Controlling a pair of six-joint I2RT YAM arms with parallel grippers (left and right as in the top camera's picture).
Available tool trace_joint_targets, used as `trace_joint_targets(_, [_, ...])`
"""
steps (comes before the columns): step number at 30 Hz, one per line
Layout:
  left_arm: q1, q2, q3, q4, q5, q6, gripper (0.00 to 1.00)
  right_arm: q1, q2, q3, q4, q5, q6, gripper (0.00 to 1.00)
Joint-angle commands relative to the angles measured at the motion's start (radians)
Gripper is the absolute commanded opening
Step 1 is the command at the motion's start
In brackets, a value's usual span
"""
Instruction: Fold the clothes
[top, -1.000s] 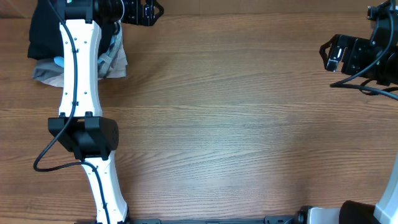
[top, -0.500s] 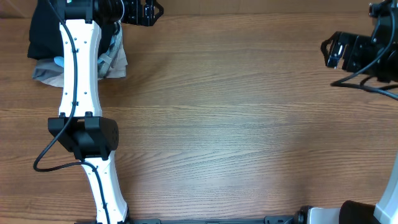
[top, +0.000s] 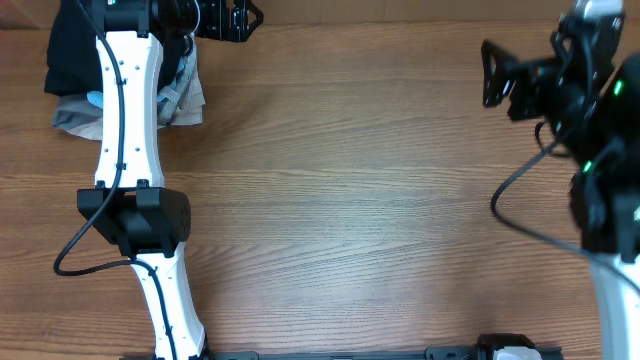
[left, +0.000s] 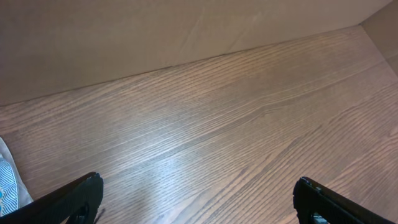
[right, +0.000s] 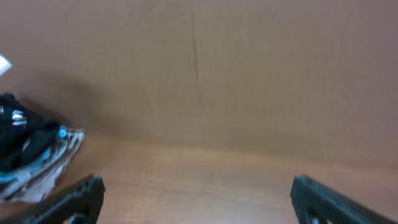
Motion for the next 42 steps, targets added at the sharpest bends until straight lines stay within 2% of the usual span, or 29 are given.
trace_joint_targets(1, [0.004,-0.013,0.008,0.003,0.001,-0.009,1.0,0.001,-0.149,-0.247,0.164,-0.003,0.0,1.0])
trace_joint_targets(5, [0.004,-0.013,0.008,0.003,0.001,-0.009,1.0,0.001,-0.342,-0.552,0.407,0.001,0.0,1.0])
trace_joint_targets(7, [0.004,-0.013,0.008,0.003,0.001,-0.009,1.0,0.001,-0.494,-0.756,0.527,0.014,0.005,1.0])
trace_joint_targets(10, [0.004,-0.013,0.008,0.003,0.001,-0.009,1.0,-0.003,-0.634,-0.932,0.606,0.068,0.097,1.0])
trace_joint_targets(16, [0.004,-0.013,0.008,0.003,0.001,-0.009,1.0,-0.003,-0.924,-1.24,0.696,0.079,0.104,1.0])
trace_joint_targets(20, [0.004,-0.013,0.008,0.003,0.001,-0.009,1.0,-0.023,-1.037,-1.324,0.695,0.06,0.071,1.0])
trace_joint_targets(23, [0.004,-0.013,0.008,0.003,0.001,-0.009,1.0,-0.038,-1.091,-1.354,0.668,-0.015,-0.058,1.0])
trace_joint_targets(31, [0.004,-0.013,0.008,0.003,0.001,-0.009,1.0,-0.057,-1.152,-1.394,0.628,-0.014,-0.056,1.0])
trace_joint_targets(36, [0.004,-0.013,0.008,0.003,0.001,-0.009,1.0,-0.057,-1.152,-1.394,0.479,-0.01,-0.054,1.0])
trace_joint_targets(42, [0.004,-0.013,0.008,0.003,0.001,-0.009,1.0,-0.057,-1.152,-1.394,0.482,0.0,-0.053,1.0])
